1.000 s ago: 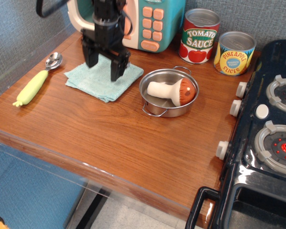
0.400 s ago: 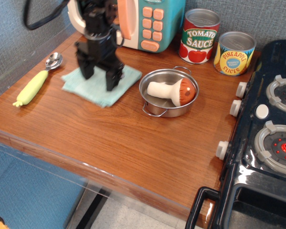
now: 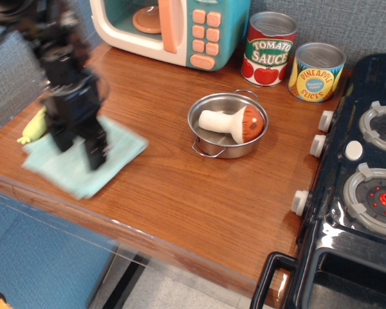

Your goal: THE PIECE WAS MOVED TO THE SIDE THE TABLE

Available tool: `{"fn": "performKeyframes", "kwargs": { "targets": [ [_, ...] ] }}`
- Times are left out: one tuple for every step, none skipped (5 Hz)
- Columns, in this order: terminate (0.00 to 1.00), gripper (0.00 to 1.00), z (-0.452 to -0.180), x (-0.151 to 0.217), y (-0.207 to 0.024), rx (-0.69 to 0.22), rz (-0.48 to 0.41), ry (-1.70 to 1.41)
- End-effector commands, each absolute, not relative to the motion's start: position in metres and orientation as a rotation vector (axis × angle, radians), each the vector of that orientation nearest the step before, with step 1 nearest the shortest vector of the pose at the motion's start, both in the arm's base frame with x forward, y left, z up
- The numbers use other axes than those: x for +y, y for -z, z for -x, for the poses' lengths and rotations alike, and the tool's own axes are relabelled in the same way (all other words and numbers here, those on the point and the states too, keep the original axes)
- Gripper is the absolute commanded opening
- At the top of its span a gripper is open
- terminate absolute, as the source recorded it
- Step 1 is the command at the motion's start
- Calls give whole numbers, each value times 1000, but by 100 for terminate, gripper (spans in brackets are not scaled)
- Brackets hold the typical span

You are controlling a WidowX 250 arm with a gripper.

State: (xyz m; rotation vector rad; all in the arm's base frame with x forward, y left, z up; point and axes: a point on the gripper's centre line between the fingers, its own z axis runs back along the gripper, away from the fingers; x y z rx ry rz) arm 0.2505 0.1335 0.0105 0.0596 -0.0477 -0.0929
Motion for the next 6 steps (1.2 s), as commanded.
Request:
{"fn": "performKeyframes", "kwargs": {
  "targets": [
    [0, 100, -235, 138, -31, -111, -61, 95],
    [0, 100, -253, 126, -58, -183, -36, 118],
    [0, 100, -256, 116, -84, -223, -41, 127],
    [0, 100, -248, 110, -86, -192, -76, 139],
    [0, 100, -242, 113, -78, -123, -110, 107],
    [0, 100, -242, 113, -78, -123, -110, 107]
  ]
}}
